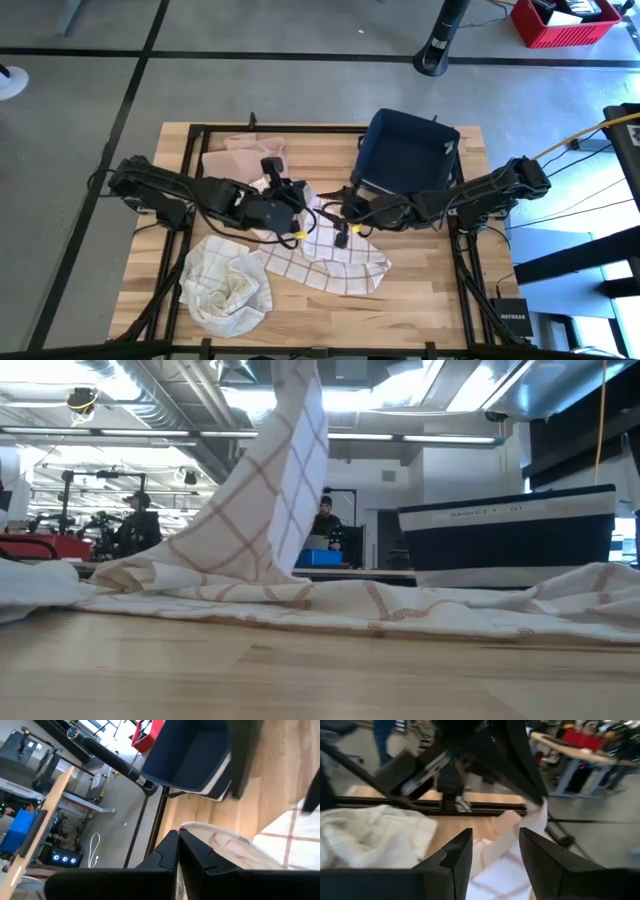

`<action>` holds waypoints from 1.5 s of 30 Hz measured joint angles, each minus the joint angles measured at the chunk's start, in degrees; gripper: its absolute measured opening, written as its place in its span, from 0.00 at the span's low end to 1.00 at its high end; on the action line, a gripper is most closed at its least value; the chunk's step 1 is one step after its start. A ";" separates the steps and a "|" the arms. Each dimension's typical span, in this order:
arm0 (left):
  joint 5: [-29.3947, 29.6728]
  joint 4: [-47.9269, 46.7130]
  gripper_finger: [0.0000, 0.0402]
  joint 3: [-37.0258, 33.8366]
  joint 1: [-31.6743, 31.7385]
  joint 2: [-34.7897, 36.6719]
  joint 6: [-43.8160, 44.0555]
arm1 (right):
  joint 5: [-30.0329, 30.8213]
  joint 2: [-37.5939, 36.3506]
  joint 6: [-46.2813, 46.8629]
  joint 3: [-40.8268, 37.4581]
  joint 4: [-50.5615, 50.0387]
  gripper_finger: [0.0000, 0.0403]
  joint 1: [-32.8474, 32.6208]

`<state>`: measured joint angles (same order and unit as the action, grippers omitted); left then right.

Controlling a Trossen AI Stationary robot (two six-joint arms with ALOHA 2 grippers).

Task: Fold towel
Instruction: Fold the white with red-stripe towel

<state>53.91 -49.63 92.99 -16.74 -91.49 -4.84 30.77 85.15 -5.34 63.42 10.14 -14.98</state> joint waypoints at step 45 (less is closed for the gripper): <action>-22.61 -17.70 0.41 -17.86 4.53 2.36 26.55 | 5.60 2.33 18.68 -17.98 -20.98 0.01 -18.28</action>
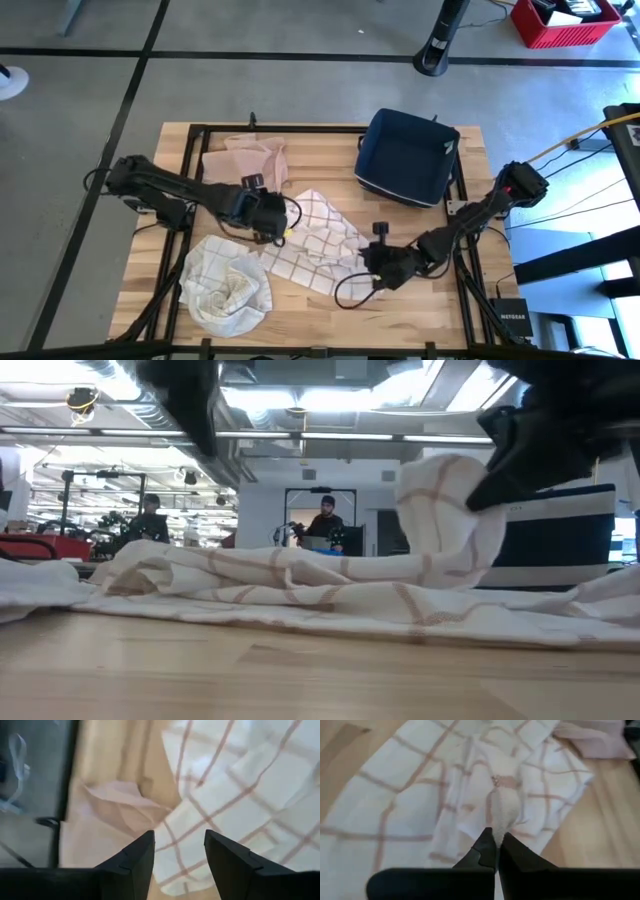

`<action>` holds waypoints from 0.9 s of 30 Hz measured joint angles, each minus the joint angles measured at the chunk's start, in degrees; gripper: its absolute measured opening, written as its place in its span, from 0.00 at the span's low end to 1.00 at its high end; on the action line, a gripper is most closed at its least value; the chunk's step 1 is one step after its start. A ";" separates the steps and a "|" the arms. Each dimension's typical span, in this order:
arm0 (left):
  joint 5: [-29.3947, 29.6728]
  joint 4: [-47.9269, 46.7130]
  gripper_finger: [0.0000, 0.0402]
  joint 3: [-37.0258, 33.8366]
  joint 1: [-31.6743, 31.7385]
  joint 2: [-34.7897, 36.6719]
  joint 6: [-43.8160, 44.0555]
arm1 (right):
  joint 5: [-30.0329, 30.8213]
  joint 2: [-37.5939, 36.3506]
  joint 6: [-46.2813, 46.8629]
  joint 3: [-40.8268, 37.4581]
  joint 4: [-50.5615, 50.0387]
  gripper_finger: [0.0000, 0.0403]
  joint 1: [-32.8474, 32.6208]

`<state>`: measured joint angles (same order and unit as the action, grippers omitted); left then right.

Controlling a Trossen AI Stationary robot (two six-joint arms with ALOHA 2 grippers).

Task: Fold towel
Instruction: Fold the white with red-stripe towel

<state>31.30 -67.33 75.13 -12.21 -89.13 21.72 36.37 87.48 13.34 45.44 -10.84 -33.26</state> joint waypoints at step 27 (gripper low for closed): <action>-38.66 25.36 0.41 -30.20 35.74 4.75 1.59 | 0.13 -0.02 0.55 0.01 0.43 0.01 2.94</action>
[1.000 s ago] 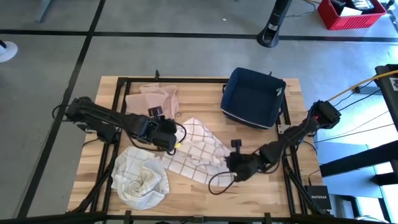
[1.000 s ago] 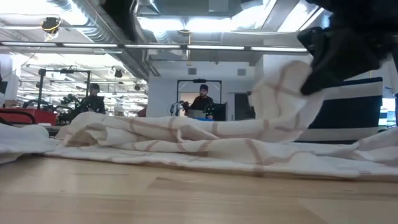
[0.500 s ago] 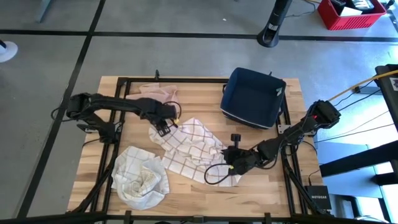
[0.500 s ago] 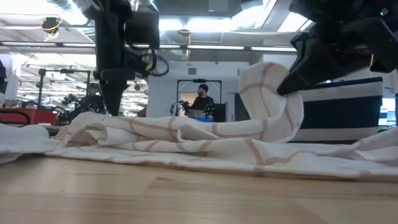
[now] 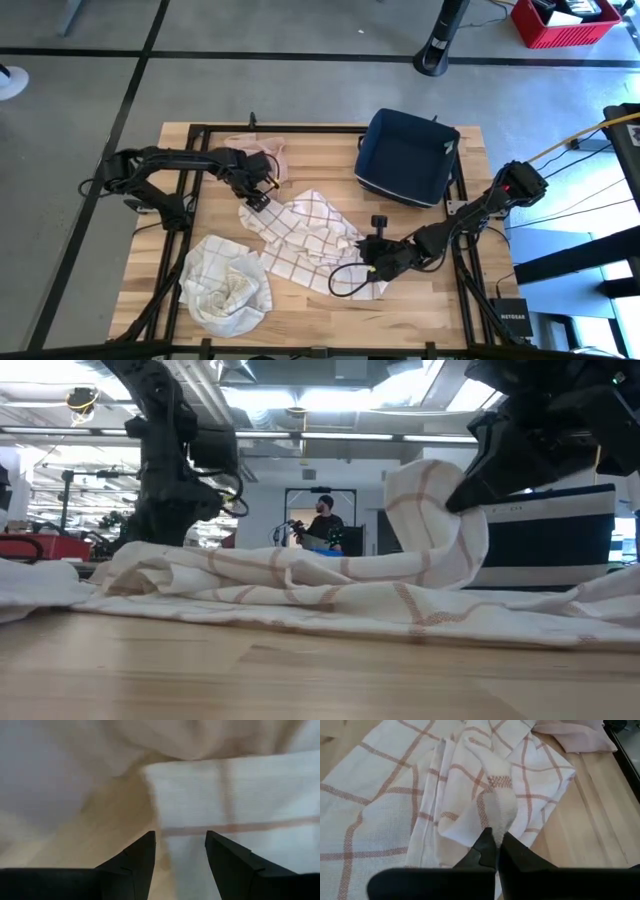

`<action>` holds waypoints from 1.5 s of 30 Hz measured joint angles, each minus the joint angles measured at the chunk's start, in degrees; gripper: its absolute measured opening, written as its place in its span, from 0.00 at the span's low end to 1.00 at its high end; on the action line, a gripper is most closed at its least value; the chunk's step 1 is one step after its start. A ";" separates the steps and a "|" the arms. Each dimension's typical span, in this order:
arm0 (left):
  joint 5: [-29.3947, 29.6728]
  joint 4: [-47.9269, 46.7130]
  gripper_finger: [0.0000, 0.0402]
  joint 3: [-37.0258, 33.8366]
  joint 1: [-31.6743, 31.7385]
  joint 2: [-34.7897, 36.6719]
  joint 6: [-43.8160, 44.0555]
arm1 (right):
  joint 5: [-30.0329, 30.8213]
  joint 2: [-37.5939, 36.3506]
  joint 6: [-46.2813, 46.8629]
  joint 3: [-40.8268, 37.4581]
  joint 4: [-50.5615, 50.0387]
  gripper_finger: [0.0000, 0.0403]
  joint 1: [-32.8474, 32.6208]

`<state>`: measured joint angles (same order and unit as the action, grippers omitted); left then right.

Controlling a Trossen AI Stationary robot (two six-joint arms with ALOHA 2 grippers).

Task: Fold towel
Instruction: Fold the white with red-stripe towel

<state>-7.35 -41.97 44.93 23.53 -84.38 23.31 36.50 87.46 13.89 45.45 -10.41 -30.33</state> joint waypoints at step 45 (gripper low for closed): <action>24.76 42.47 0.01 16.67 -26.80 44.69 -38.04 | 17.55 -22.62 -42.33 37.08 -10.04 0.01 9.19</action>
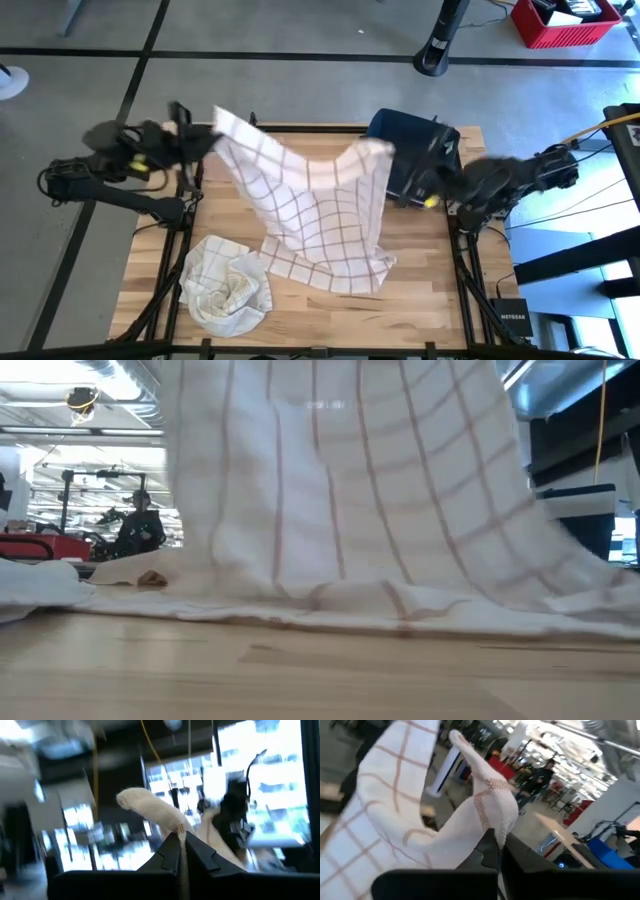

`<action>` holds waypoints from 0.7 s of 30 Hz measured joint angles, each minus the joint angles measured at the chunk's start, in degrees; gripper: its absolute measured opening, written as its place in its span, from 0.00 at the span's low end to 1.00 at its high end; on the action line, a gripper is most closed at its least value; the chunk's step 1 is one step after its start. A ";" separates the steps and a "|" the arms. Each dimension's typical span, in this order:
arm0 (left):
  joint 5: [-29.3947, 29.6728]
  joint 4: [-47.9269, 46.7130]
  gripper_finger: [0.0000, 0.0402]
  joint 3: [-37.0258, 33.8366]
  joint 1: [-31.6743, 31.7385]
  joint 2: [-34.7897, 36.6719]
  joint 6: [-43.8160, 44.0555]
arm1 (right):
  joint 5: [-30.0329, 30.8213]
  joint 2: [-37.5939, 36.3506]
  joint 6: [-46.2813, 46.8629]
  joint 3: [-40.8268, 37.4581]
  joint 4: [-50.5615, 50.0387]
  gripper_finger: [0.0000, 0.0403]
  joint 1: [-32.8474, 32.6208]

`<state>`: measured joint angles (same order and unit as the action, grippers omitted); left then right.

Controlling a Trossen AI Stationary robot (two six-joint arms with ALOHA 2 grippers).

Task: Fold towel
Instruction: Fold the white with red-stripe towel

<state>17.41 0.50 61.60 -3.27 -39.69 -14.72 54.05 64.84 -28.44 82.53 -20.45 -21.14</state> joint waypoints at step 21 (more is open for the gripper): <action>-1.76 -18.43 0.01 16.56 -13.50 -9.41 13.79 | -9.85 0.34 10.75 10.59 -2.65 0.02 -3.78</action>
<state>15.65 -17.93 78.16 -16.77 -49.10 -0.93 44.20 65.18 -17.69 93.12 -23.10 -24.91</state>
